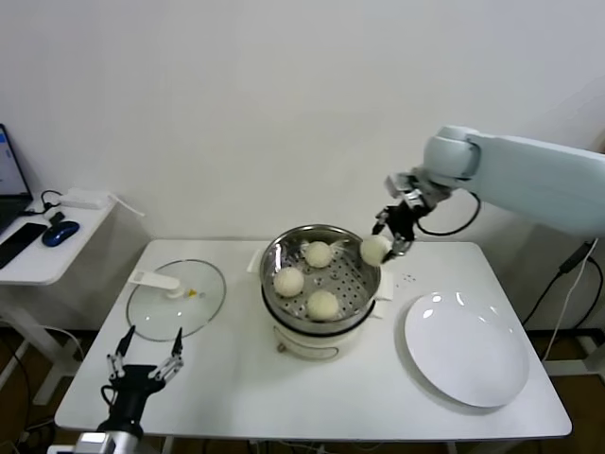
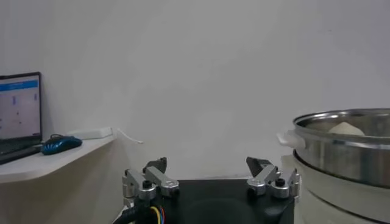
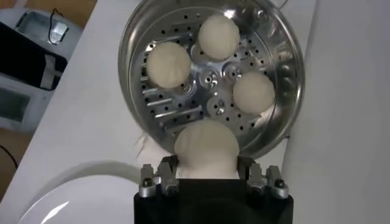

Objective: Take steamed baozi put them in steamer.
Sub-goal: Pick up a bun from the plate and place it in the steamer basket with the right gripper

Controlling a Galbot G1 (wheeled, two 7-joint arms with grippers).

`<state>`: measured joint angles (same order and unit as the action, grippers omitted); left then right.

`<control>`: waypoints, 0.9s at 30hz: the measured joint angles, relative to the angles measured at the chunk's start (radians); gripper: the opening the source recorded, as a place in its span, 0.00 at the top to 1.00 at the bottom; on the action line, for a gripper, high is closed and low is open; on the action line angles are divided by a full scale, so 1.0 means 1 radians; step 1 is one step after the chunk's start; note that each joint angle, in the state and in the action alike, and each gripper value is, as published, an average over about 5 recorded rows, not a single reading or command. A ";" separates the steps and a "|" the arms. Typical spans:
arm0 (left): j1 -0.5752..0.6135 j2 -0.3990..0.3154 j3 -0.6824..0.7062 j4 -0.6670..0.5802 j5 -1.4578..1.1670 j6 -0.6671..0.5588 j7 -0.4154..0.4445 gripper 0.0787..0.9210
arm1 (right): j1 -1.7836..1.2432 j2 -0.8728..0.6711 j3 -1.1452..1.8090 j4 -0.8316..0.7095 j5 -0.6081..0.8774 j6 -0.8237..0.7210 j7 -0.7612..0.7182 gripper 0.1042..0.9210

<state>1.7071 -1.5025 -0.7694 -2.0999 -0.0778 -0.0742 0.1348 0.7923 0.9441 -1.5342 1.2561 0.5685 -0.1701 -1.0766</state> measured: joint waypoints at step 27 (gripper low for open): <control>-0.012 0.003 -0.004 0.026 0.000 -0.002 0.000 0.12 | -0.166 0.218 -0.005 -0.199 -0.017 -0.011 0.017 0.35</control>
<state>1.6947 -1.4993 -0.7737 -2.0740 -0.0783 -0.0761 0.1349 0.6264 1.1618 -1.5395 1.0566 0.5513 -0.1806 -1.0598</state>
